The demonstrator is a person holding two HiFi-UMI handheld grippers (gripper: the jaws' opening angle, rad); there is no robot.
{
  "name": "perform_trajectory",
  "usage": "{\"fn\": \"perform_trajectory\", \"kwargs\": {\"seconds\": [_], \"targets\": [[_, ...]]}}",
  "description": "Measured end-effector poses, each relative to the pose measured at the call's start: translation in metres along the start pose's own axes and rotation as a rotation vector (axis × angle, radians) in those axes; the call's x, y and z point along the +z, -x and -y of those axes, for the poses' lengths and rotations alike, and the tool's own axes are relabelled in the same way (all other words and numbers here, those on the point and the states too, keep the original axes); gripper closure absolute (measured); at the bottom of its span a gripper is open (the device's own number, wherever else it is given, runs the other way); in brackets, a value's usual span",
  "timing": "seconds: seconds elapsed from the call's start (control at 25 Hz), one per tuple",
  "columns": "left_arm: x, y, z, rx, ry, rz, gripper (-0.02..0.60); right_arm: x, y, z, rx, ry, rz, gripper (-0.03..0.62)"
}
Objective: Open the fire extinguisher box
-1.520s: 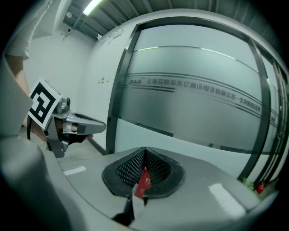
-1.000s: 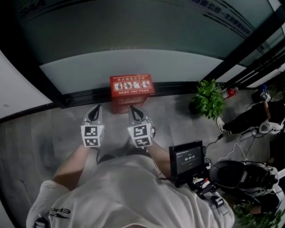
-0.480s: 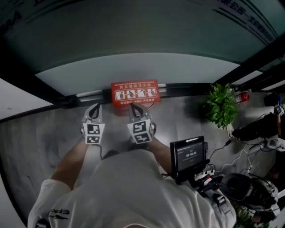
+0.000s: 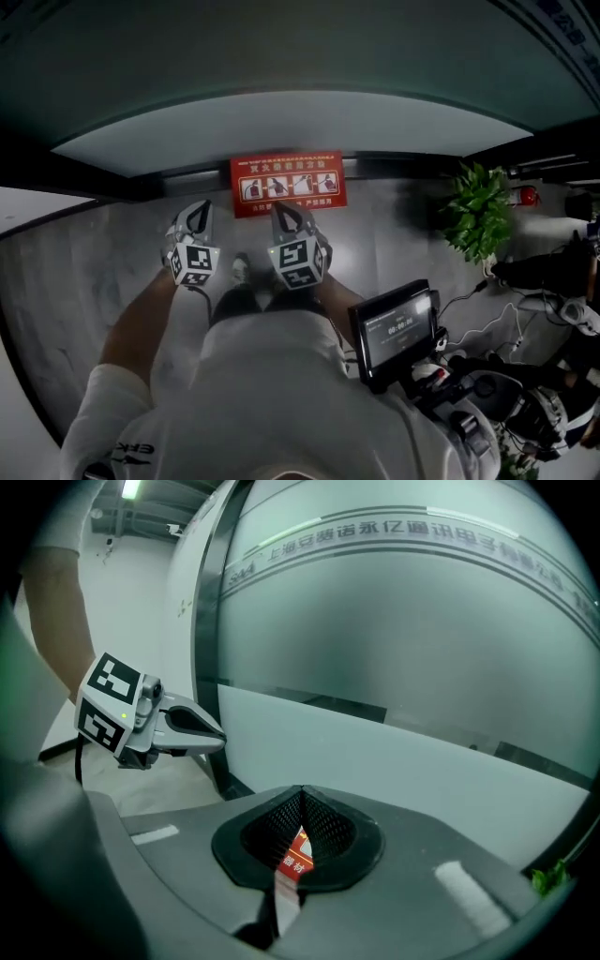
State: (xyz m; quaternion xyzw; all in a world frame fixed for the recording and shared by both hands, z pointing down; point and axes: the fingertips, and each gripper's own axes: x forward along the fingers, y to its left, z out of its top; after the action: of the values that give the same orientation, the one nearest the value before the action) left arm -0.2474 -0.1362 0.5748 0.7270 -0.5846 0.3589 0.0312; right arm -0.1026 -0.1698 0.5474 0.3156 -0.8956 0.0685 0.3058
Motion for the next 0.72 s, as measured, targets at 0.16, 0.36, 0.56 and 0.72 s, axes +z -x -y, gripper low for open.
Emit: {"fn": "perform_trajectory", "kwargs": {"seconds": [0.16, 0.36, 0.56, 0.72], "targets": [[-0.022, -0.037, 0.008, -0.062, -0.06, -0.007, 0.58, -0.022, -0.026, 0.006, -0.035, -0.009, -0.049, 0.58], [-0.052, -0.073, 0.016, -0.116, -0.201, 0.004, 0.58, -0.045, -0.058, 0.002, -0.057, -0.013, -0.091, 0.58], [-0.071, -0.103, 0.032, -0.152, -0.389, 0.053, 0.578, -0.07, -0.085, -0.003, -0.058, 0.002, -0.129, 0.58], [-0.089, -0.119, 0.05, -0.202, -0.506, 0.084, 0.578, -0.09, -0.101, -0.011, -0.049, 0.027, -0.156, 0.58]]}}
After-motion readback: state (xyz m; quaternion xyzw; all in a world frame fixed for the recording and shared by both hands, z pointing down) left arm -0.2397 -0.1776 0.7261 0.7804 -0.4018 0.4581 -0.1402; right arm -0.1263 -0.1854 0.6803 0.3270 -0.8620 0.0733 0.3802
